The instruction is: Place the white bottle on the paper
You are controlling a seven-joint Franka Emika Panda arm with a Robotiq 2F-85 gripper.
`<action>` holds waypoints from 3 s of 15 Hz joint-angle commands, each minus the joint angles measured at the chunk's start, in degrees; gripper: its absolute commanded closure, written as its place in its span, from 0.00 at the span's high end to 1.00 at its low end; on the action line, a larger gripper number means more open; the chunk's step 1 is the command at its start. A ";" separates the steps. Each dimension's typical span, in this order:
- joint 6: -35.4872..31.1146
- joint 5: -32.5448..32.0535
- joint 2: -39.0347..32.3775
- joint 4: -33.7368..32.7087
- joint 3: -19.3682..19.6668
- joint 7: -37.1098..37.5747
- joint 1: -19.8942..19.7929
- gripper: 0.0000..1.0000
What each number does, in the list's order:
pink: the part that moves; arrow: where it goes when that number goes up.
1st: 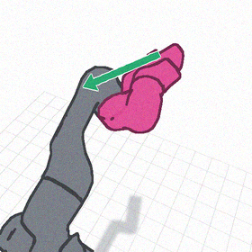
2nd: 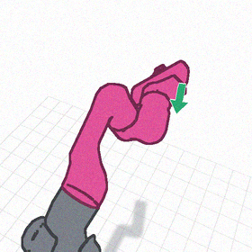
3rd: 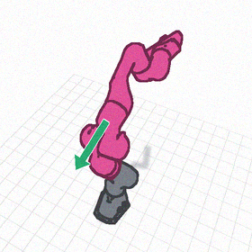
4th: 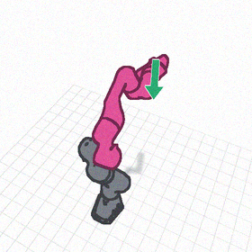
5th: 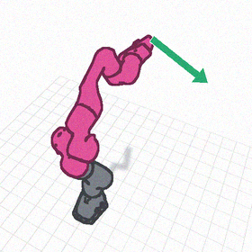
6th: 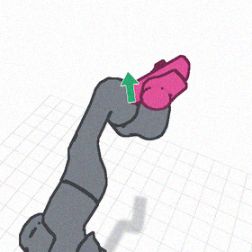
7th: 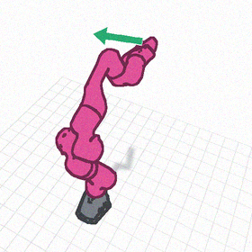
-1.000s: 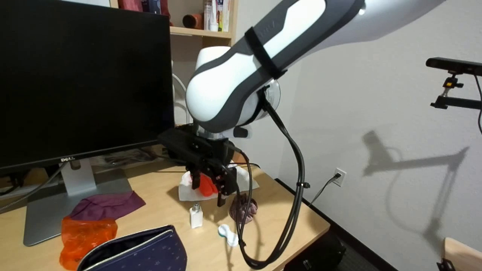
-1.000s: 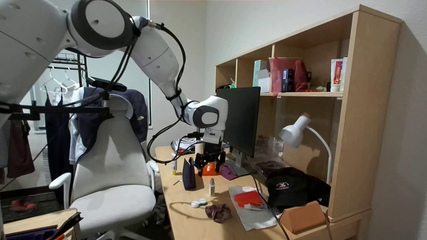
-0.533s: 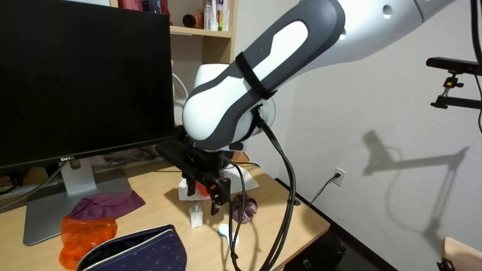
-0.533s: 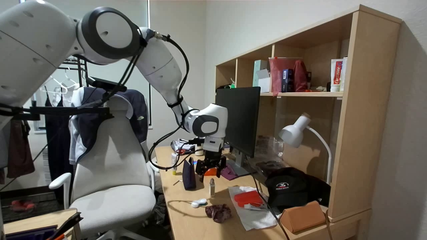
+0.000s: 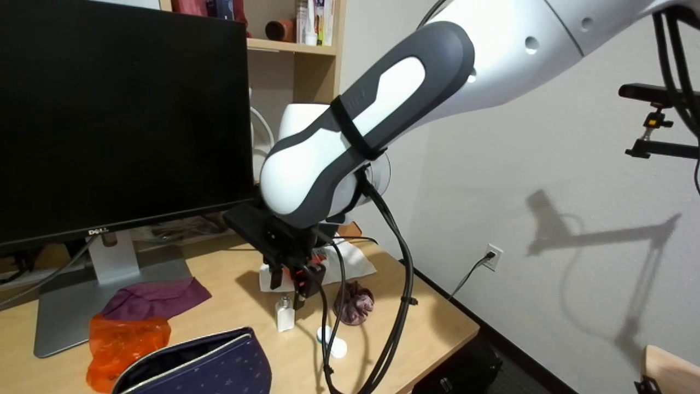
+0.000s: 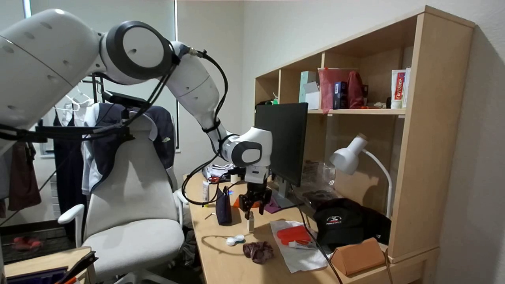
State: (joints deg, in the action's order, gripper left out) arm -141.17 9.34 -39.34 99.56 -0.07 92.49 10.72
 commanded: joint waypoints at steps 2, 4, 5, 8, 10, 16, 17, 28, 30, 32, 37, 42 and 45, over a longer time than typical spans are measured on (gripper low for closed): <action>-0.22 -0.27 -1.68 -2.61 0.68 -0.27 0.61 0.32; 0.10 -0.29 -1.98 -3.17 0.77 -0.11 0.68 0.19; 0.20 -0.41 -2.12 -3.41 0.87 -0.09 0.74 0.13; 0.51 -0.20 -1.25 -3.05 1.45 0.73 0.54 0.09; 0.32 -0.33 -0.54 -2.44 2.18 1.19 0.55 0.12; 2.62 -0.77 -1.02 -3.38 3.07 1.10 0.63 0.58; 2.91 -0.89 -1.04 -3.49 3.11 1.16 0.73 0.65; 3.17 -1.71 -1.57 -4.96 3.22 1.13 1.40 1.00; 3.35 -1.75 -1.83 -5.43 3.00 0.68 1.30 1.00; 3.77 -2.29 -2.19 -6.03 3.48 1.50 1.79 0.79; 6.71 -3.29 -3.44 -8.13 4.12 2.15 2.65 0.47; 8.61 -4.14 -4.68 -10.03 4.47 2.49 2.92 0.15; 9.01 -4.57 -4.44 -10.26 4.65 2.52 2.90 0.08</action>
State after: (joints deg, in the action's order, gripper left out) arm -134.10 6.21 -43.31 90.88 4.00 93.08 13.15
